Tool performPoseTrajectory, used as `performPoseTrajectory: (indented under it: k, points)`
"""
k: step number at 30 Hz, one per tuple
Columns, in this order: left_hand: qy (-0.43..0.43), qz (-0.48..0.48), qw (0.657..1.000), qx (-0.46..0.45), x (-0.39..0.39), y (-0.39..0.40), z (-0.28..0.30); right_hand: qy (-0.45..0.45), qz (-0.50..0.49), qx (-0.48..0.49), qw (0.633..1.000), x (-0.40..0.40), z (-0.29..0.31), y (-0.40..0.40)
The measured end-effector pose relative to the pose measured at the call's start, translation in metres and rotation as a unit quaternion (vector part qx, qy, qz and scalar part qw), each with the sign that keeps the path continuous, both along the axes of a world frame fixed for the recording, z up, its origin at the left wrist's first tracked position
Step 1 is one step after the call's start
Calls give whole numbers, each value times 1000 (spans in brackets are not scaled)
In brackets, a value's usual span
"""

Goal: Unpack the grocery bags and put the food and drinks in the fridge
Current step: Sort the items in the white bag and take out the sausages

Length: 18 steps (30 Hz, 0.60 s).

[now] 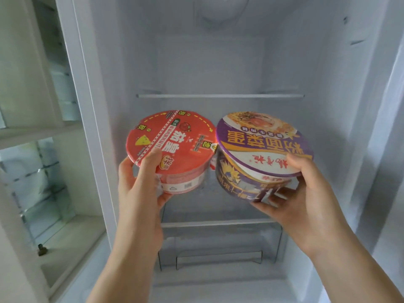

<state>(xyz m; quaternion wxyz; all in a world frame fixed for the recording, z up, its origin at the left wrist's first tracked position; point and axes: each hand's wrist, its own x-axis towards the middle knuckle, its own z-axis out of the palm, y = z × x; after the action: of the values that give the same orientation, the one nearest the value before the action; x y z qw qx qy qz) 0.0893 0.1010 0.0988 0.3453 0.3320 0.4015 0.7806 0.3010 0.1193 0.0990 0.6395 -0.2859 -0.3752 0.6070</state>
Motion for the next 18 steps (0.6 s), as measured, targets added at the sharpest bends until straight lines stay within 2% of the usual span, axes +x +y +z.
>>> performPoseTrajectory:
  k: [9, 15, 18]
  points:
    - [27, -6, 998, 53, -15, 22, 66, -28, -16, 59, 998, -13, 64, 18]
    - [40, 25, 997, 59, -16, 59, 110, -77, -62, 98, 990, -26, 107, 49]
    - [55, 33, 995, 70, -18, 87, 129, -109, -122, 114, 980, -30, 127, 79]
